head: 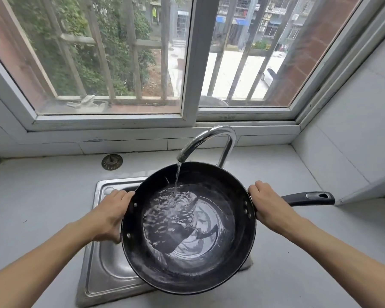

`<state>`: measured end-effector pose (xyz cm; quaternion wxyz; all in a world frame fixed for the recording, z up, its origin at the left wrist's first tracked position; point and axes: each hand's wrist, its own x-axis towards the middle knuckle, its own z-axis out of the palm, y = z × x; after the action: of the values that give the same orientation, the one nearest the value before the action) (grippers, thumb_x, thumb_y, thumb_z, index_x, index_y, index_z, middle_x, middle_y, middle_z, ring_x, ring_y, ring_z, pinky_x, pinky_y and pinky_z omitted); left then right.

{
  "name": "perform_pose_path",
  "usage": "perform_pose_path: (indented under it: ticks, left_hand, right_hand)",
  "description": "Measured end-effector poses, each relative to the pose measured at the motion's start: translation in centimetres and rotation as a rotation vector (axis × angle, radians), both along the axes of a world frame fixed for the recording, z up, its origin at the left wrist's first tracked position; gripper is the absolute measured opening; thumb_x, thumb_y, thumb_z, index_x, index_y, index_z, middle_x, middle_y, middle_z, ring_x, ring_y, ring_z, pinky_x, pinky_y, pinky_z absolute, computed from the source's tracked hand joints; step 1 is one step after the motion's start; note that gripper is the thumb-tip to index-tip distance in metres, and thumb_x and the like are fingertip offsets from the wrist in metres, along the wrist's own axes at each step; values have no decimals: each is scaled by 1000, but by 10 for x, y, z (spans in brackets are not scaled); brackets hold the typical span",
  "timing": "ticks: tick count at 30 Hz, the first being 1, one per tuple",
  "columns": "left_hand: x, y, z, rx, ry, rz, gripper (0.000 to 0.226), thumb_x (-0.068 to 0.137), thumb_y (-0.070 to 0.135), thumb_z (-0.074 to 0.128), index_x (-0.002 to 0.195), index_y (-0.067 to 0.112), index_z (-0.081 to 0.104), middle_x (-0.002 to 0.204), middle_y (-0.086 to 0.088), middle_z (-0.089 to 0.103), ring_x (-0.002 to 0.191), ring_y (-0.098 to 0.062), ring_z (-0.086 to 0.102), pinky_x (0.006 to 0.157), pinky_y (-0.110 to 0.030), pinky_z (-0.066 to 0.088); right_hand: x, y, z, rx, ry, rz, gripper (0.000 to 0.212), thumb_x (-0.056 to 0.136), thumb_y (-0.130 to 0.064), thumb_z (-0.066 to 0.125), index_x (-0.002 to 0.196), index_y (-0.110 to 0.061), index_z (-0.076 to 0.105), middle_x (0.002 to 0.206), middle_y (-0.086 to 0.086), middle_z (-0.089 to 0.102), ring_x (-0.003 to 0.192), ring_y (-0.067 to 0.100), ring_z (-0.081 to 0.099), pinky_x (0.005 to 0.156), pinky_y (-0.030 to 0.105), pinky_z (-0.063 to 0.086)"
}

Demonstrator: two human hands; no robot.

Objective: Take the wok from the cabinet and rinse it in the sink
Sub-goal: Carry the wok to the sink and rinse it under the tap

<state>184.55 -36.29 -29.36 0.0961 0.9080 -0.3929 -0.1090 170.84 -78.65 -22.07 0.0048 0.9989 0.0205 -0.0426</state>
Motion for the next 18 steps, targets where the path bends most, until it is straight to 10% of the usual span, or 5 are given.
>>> perform_pose_path:
  ticks: [18]
  left_hand:
    - [21, -4, -6, -42, -110, 46, 112, 46, 55, 72, 141, 10, 35, 115, 0, 51, 100, -24, 48, 91, -37, 45]
  right_hand:
    - [13, 6, 6, 17, -158, 41, 25, 68, 7, 61, 80, -11, 49, 80, 5, 44, 71, 23, 42, 58, 40, 47]
